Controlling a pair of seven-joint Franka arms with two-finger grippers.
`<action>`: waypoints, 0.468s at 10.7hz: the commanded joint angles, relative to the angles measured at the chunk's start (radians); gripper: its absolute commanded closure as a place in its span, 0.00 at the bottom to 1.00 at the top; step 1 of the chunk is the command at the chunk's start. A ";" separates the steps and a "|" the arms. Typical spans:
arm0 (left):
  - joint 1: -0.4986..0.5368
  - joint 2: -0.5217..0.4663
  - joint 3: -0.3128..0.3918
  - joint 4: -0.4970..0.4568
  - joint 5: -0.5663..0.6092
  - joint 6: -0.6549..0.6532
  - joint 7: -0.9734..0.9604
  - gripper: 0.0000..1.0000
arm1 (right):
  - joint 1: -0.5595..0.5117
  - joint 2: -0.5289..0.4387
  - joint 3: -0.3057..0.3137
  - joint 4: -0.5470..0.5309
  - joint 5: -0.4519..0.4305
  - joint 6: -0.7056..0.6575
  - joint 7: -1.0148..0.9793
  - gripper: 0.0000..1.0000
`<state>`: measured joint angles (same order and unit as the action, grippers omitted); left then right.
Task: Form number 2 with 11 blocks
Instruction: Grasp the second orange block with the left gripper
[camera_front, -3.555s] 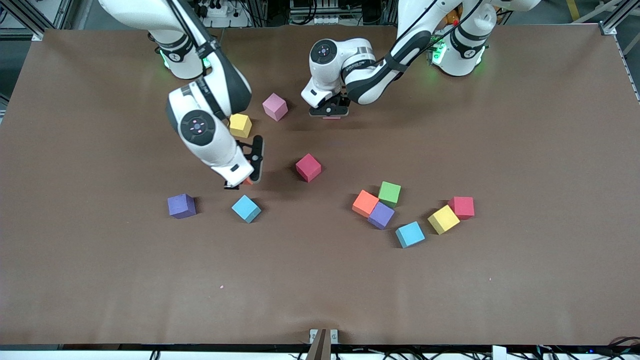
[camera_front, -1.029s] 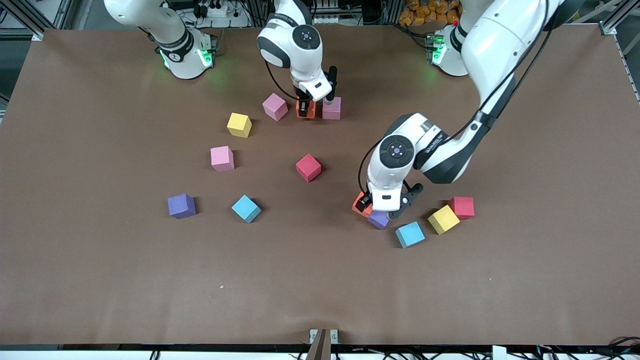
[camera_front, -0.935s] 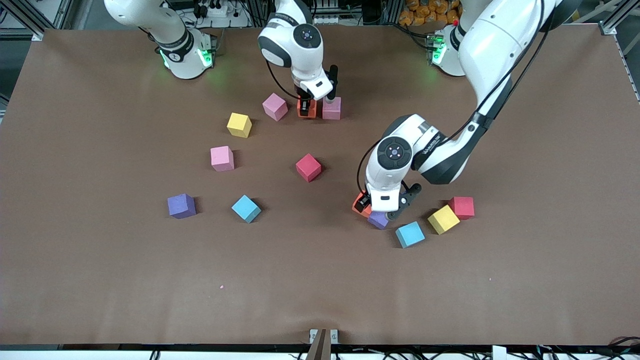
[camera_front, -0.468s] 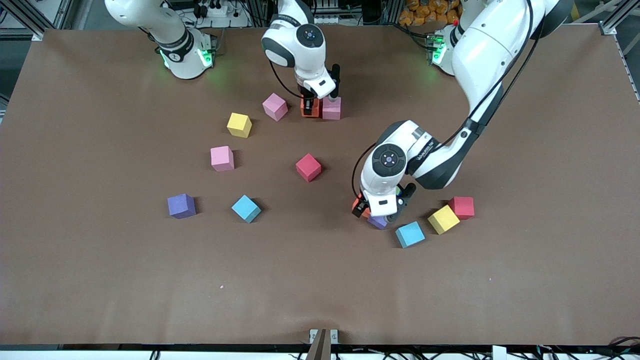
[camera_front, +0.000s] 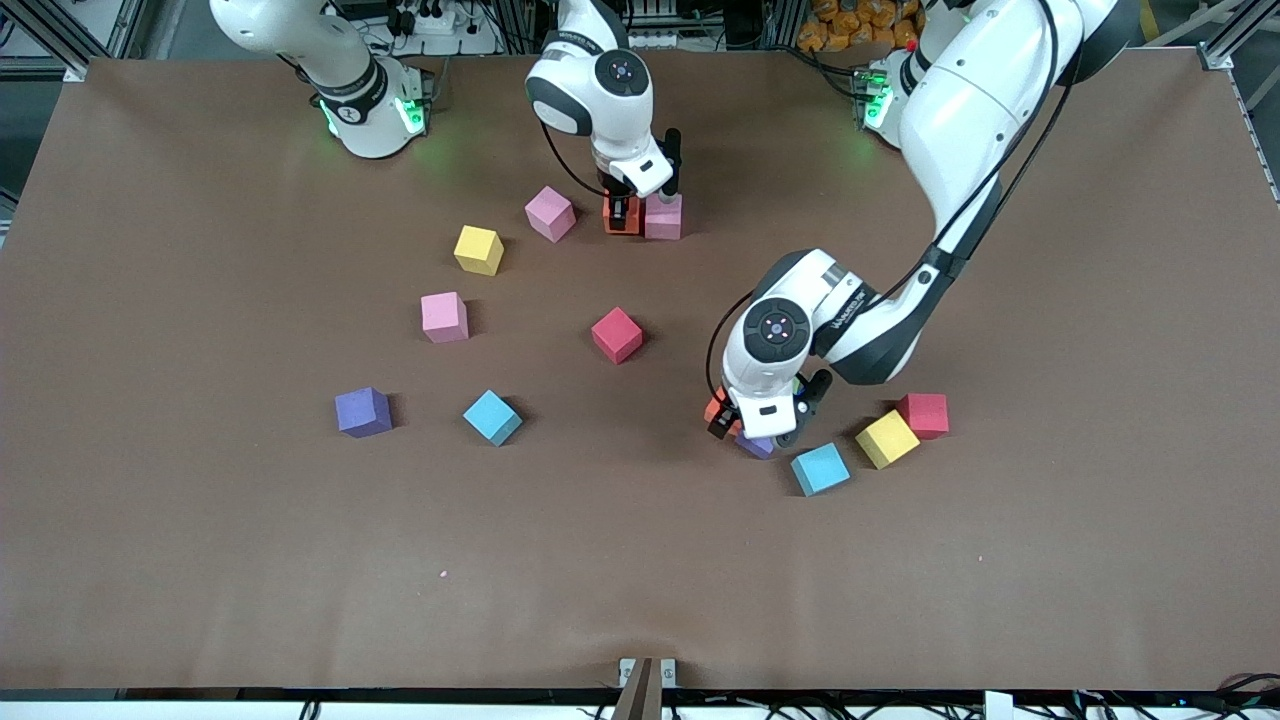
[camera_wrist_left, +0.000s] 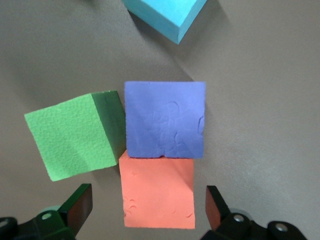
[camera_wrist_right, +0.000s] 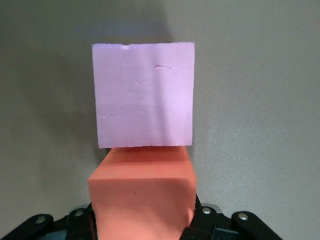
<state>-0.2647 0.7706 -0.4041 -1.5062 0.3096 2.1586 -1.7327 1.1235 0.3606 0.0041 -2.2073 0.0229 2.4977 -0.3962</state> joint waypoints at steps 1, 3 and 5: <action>-0.038 0.024 0.031 0.038 -0.020 -0.016 -0.021 0.00 | 0.016 0.021 -0.007 0.020 -0.001 0.009 0.020 0.58; -0.039 0.035 0.031 0.041 -0.021 -0.014 -0.036 0.00 | 0.016 0.034 -0.007 0.026 0.000 0.018 0.020 0.58; -0.039 0.053 0.031 0.041 -0.017 -0.002 -0.065 0.00 | 0.018 0.041 -0.007 0.026 0.000 0.036 0.022 0.56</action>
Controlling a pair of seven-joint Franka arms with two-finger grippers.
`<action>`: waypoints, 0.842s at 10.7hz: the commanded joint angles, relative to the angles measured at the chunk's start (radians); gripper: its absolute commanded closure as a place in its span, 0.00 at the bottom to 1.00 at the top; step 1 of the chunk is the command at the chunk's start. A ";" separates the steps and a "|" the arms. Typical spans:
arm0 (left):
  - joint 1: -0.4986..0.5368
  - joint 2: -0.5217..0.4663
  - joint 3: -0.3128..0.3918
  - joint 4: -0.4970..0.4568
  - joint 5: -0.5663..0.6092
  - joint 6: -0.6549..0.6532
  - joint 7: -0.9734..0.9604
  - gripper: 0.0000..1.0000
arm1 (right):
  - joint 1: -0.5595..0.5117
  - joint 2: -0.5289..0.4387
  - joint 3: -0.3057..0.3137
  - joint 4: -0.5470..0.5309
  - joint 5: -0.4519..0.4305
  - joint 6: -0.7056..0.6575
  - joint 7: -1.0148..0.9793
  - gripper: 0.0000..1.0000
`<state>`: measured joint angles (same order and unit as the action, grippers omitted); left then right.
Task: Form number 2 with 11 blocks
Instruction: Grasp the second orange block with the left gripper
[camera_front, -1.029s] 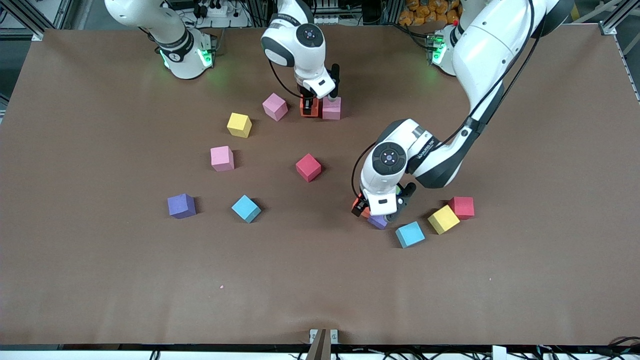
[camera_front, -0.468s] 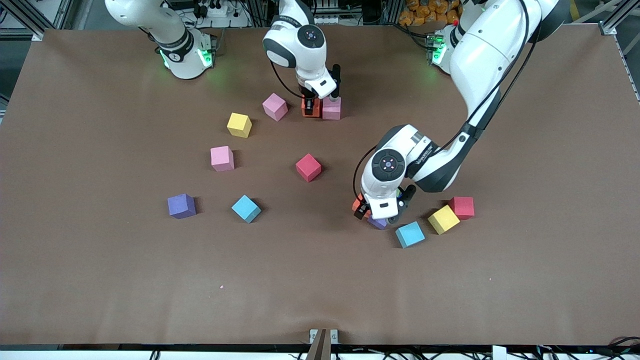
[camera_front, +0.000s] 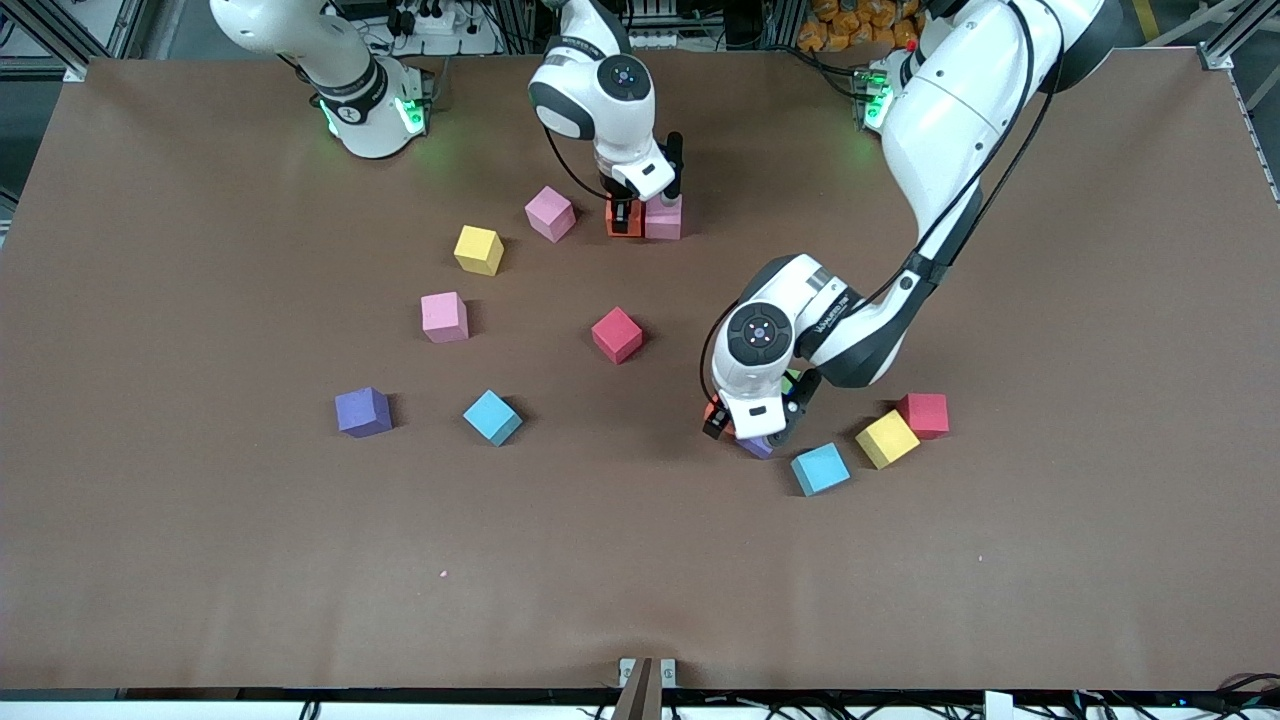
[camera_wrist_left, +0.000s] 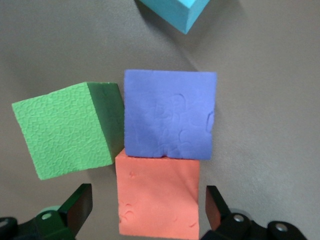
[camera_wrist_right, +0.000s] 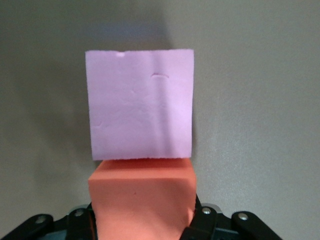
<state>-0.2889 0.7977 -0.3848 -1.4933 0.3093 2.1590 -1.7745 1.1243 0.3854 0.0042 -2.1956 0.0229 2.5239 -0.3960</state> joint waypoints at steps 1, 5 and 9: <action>-0.013 0.037 0.012 0.028 -0.016 0.010 -0.025 0.00 | 0.017 0.018 -0.007 0.016 0.000 0.010 0.026 0.56; -0.006 0.025 0.014 0.027 -0.016 0.012 -0.023 0.72 | 0.032 0.033 -0.007 0.025 0.000 0.013 0.048 0.07; 0.036 -0.104 0.003 -0.098 -0.029 0.002 -0.087 0.87 | 0.032 0.000 -0.007 0.027 0.000 -0.010 0.049 0.00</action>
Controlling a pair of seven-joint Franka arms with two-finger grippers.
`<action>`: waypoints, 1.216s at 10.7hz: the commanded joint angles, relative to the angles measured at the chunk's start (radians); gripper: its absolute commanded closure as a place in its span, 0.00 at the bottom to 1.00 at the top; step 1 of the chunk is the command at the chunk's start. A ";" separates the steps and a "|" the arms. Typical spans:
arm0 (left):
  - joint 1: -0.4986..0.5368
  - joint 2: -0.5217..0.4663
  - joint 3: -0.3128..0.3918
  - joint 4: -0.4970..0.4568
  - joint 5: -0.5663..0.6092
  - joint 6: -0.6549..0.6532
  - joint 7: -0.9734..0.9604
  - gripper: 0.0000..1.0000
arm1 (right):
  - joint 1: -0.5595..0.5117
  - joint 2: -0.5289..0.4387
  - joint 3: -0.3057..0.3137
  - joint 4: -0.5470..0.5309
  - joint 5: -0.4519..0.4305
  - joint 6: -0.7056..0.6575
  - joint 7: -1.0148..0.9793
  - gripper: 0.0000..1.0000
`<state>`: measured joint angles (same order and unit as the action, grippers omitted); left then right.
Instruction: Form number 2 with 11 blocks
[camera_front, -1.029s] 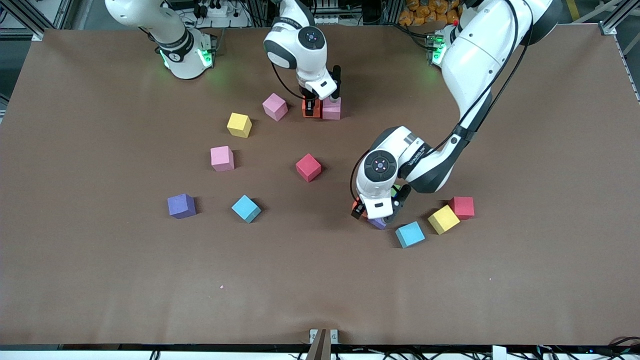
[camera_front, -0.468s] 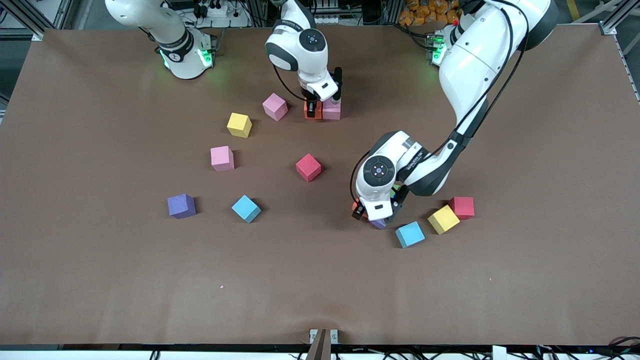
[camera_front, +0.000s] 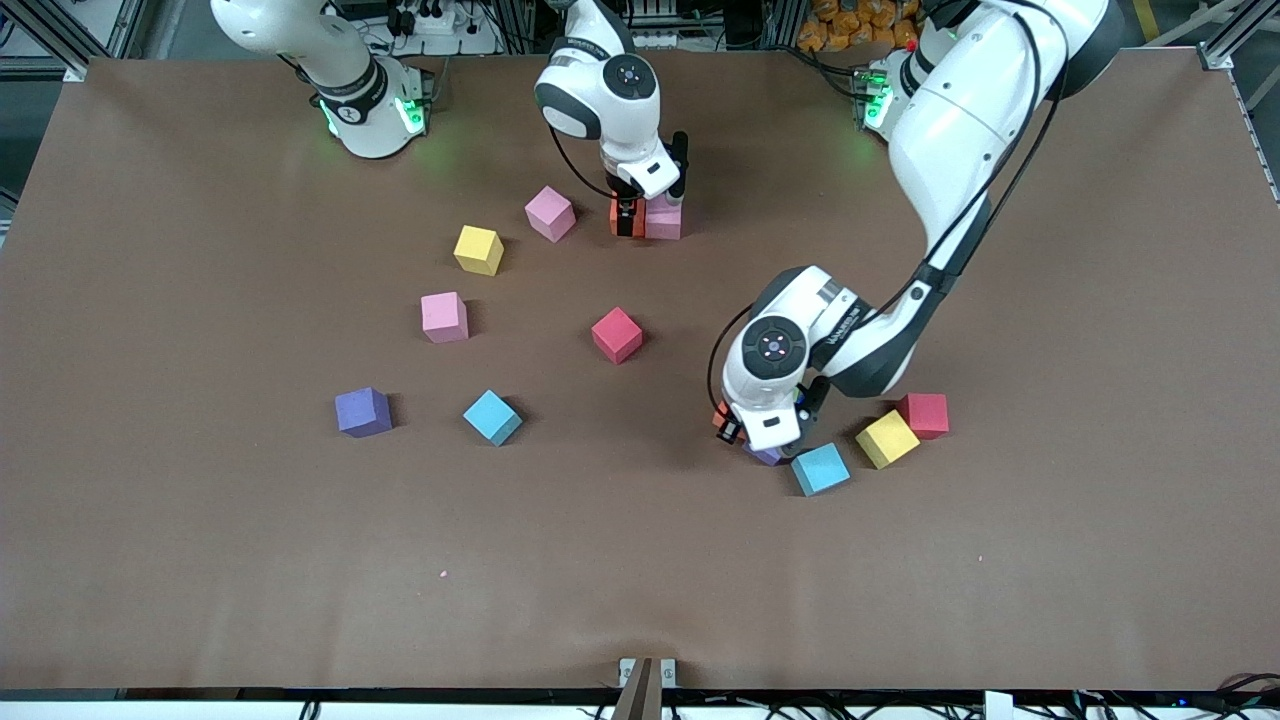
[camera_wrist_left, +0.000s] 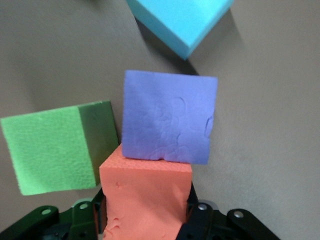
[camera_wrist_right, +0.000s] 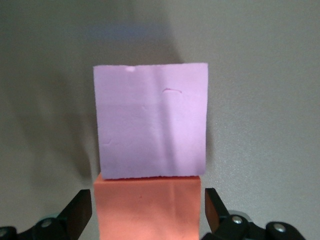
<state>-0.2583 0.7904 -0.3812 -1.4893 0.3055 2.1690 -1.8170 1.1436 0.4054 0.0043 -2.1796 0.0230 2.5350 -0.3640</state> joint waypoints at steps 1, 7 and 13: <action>0.004 -0.149 -0.014 -0.165 -0.031 0.000 -0.103 0.89 | 0.012 -0.057 -0.007 0.011 0.000 -0.060 0.019 0.00; 0.100 -0.475 -0.117 -0.679 -0.151 0.239 -0.223 0.88 | -0.091 -0.282 -0.015 -0.053 0.002 -0.303 0.094 0.00; 0.088 -0.473 -0.289 -0.773 -0.151 0.244 -0.570 0.88 | -0.209 -0.364 -0.014 -0.227 0.005 -0.277 0.236 0.00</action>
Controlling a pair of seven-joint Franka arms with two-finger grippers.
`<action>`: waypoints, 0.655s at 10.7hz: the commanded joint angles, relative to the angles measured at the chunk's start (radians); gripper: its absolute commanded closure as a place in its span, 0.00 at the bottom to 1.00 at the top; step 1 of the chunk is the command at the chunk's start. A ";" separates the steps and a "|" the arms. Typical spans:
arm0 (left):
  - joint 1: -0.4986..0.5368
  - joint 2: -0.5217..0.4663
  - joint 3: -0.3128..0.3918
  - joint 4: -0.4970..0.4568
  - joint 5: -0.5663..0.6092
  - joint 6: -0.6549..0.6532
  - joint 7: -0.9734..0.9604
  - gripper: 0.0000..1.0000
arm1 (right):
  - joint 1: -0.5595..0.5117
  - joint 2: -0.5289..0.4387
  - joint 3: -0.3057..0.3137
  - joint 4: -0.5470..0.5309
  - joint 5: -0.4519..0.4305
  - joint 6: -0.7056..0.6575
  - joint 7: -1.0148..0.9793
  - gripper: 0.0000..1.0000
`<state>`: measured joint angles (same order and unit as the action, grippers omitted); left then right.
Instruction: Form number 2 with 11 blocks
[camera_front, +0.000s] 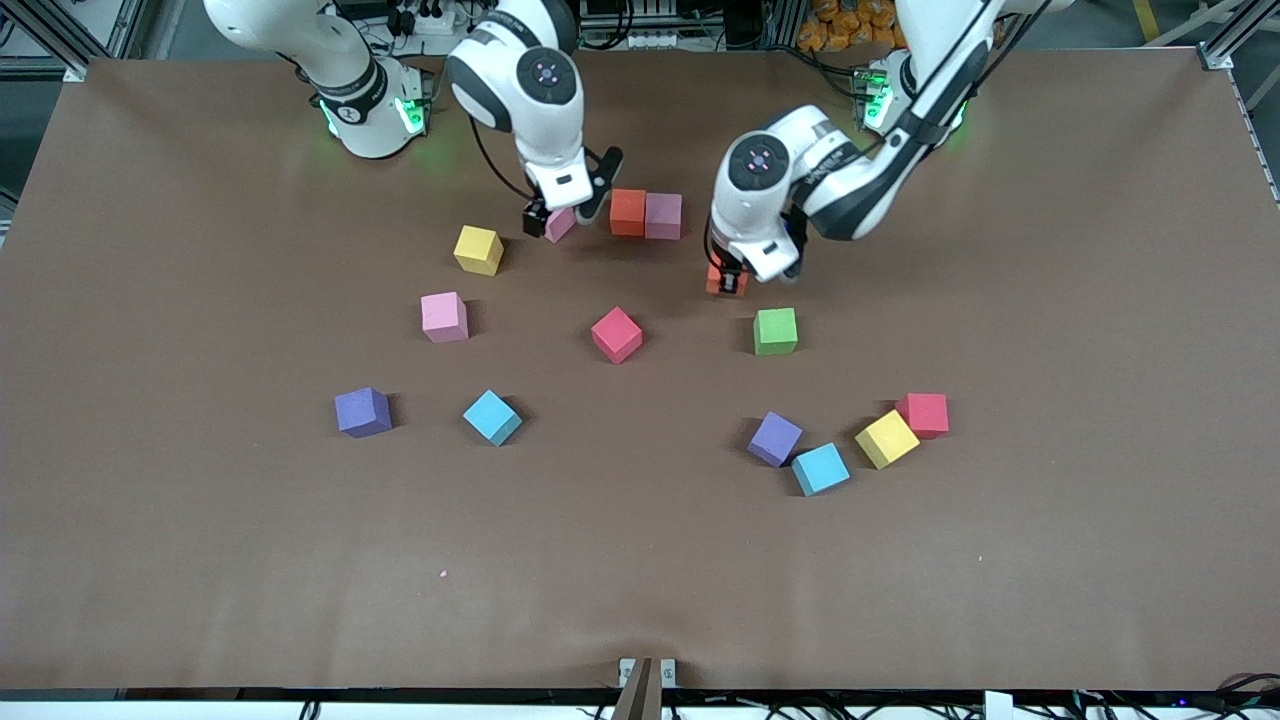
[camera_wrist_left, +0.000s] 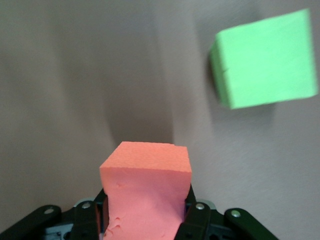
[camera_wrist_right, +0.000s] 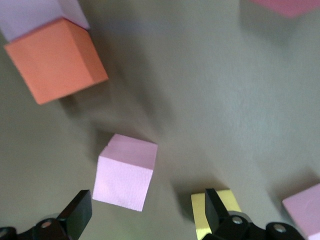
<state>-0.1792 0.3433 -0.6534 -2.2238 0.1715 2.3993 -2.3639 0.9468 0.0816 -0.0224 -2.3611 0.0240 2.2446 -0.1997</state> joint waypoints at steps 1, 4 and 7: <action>0.009 -0.020 -0.020 -0.057 -0.017 0.015 -0.025 0.88 | -0.013 -0.037 0.015 -0.061 0.005 0.021 0.115 0.00; 0.006 -0.006 -0.049 -0.108 -0.017 0.053 -0.115 0.88 | -0.014 -0.029 0.015 -0.131 0.051 0.139 0.141 0.00; -0.017 0.026 -0.057 -0.115 -0.017 0.125 -0.208 0.88 | 0.000 -0.020 0.016 -0.144 0.082 0.168 0.144 0.00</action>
<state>-0.1858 0.3552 -0.7027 -2.3319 0.1714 2.4783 -2.5252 0.9460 0.0816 -0.0180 -2.4840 0.0779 2.3960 -0.0689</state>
